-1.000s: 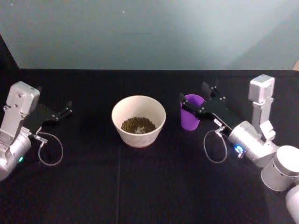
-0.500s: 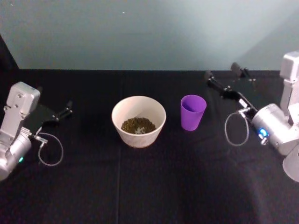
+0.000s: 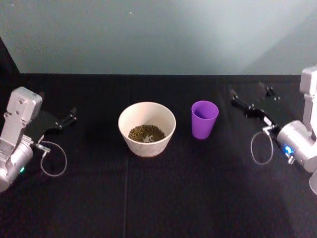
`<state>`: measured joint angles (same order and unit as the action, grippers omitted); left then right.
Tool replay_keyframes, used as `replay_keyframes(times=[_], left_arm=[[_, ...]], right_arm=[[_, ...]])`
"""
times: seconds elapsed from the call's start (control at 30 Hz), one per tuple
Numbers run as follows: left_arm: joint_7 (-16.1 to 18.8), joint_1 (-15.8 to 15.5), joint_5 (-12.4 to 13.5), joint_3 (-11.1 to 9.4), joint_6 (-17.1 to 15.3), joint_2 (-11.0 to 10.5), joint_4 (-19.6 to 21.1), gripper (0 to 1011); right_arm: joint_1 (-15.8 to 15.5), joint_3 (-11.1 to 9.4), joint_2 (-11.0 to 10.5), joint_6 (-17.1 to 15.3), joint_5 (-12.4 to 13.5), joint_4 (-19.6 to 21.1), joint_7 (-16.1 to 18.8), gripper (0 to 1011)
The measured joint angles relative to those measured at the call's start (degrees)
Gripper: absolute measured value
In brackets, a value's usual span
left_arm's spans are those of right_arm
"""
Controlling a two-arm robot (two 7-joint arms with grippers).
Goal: Pick up the cup and pour the mung beans from the cup into the bowl.
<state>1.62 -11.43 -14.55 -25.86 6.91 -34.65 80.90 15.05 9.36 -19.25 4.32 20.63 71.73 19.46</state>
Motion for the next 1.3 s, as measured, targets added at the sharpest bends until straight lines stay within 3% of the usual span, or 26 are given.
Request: replay_keyframes(times=[0.3,1.3], left_arm=[[0.0,0.0,0.0,0.0,0.0,0.0,0.0,1000],[0.0,0.0,0.0,0.0,0.0,0.0,0.0,1000]], right_arm=[[-0.56,0.33,0.95,0.45,-1.68,-2.43,-0.83,1000],[-0.42,0.39,0.76,0.43,-1.2,-2.27,-0.39,1000]])
